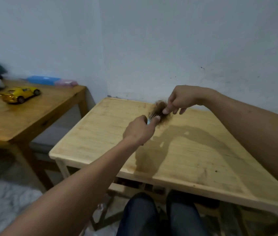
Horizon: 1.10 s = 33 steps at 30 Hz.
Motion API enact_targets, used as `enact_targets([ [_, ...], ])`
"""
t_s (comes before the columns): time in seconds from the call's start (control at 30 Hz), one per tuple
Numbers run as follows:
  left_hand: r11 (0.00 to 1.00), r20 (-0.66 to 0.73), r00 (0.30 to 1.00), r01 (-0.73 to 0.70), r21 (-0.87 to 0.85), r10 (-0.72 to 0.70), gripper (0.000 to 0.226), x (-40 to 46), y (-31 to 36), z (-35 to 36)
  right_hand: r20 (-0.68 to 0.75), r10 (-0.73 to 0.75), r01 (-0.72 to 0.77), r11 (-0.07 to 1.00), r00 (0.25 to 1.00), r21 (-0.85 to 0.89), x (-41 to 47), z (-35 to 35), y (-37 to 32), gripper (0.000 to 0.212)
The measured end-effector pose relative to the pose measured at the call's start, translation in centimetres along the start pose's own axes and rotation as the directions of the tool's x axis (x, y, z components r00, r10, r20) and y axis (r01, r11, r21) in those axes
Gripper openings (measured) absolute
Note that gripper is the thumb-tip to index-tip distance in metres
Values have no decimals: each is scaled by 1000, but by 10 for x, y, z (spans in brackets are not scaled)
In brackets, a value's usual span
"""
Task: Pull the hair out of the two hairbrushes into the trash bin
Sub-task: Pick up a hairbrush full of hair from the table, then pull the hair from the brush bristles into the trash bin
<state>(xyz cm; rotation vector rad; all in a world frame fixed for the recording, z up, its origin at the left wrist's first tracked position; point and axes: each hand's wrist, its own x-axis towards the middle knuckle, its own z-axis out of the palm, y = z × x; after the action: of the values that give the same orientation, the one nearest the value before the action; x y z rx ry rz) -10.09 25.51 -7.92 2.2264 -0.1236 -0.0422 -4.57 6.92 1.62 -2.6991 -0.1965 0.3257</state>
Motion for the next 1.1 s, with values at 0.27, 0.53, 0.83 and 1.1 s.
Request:
enact_targets([
  [0.27, 995, -116, 989, 93, -36, -96, 54, -26, -34, -49, 127, -217, 200, 970, 968, 135, 16, 33, -64, 33],
  [0.53, 969, -291, 933, 241, 58, -214, 81, -58, -83, -99, 200, -368, 286, 894, 908, 346, 40, 67, -135, 50],
  [0.83, 932, -395, 857, 362, 3, -332, 74, -95, -133, -134, 289, -487, 386, 856, 824, 342, 58, 118, -193, 27],
  [1.1, 914, -422, 823, 405, -33, -380, 67, -139, -169, -140, 354, -576, 518, 817, 737, 252, 66, 160, -228, 17],
])
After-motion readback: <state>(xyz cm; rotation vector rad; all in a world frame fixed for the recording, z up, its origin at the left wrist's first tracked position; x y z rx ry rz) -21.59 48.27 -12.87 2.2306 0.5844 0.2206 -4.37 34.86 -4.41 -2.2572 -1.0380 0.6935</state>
